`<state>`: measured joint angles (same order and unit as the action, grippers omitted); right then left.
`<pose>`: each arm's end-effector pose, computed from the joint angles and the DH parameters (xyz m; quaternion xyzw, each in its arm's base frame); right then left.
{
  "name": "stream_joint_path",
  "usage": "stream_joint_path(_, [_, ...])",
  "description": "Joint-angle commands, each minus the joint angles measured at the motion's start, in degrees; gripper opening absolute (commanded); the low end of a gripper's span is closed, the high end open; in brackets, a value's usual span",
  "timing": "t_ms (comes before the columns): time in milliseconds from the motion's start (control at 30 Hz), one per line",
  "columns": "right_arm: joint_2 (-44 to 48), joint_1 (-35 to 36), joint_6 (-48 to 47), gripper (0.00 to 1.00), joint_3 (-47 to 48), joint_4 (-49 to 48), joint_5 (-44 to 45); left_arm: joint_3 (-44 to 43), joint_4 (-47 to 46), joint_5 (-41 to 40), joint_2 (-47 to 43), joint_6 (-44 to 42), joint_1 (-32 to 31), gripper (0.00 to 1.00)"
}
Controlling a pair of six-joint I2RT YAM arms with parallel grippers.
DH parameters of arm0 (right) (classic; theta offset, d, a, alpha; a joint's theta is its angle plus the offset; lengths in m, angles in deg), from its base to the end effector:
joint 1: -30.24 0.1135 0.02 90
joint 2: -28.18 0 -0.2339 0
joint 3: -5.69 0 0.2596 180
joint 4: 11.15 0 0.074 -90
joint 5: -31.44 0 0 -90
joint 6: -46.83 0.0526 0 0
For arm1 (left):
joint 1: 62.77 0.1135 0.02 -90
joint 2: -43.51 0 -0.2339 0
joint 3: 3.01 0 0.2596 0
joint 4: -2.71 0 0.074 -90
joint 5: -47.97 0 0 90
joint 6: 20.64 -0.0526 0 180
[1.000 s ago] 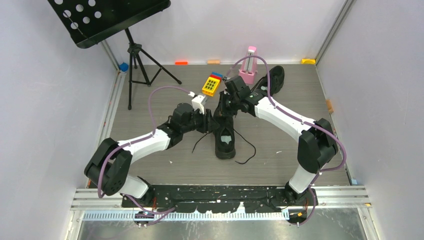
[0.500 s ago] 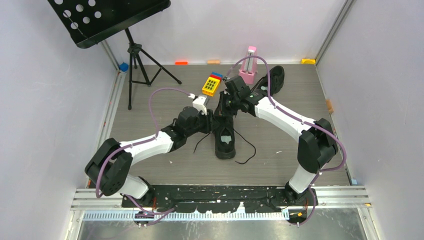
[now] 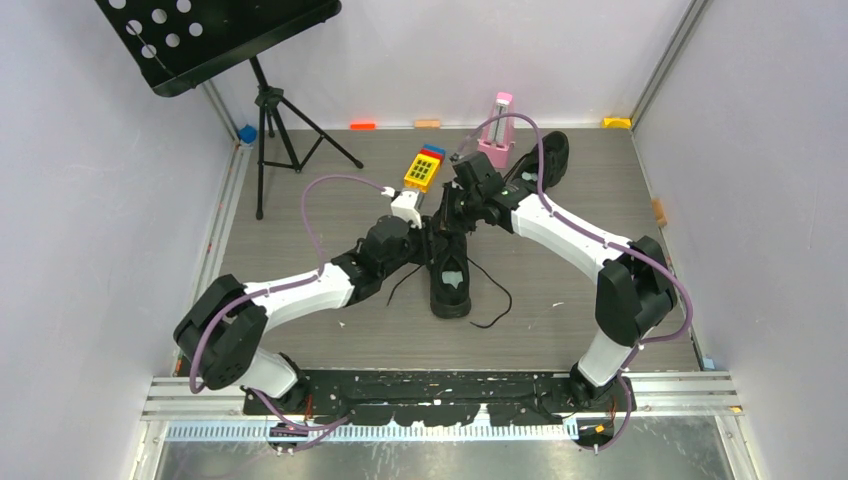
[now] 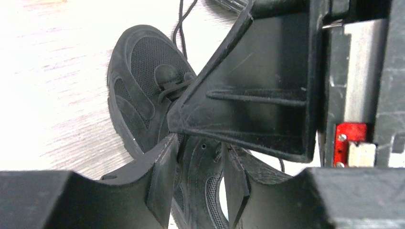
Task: Tie the shoes
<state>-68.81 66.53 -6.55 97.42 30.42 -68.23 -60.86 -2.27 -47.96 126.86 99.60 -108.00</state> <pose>0.3116 0.2398 0.2301 -0.0283 0.9266 0.2809 0.2483 0.2472 -0.2415 0.1898 0.0778 0.8175 -0.3147 0.4761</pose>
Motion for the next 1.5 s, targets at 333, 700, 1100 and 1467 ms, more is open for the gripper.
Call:
stream_joint_path(333, [4.03,-1.22,1.57,0.00,-0.64,-3.83,-1.78,-0.54,6.05,-7.76,-5.27,3.08,-0.73,0.15])
stream_joint_path(700, [4.46,-1.23,2.22,0.01,-0.94,-4.31,-2.52,-2.84,8.04,-6.64,-2.95,3.39,-0.58,0.30])
stream_joint_path(1100, [5.01,-1.27,2.56,0.08,-1.29,-4.61,-2.91,-6.20,7.21,-2.68,1.25,3.55,0.50,0.00])
stream_joint_path(1467, [4.88,-1.31,2.03,0.40,-1.29,-4.57,-3.25,-7.39,8.09,-1.37,-0.70,1.41,0.50,0.00])
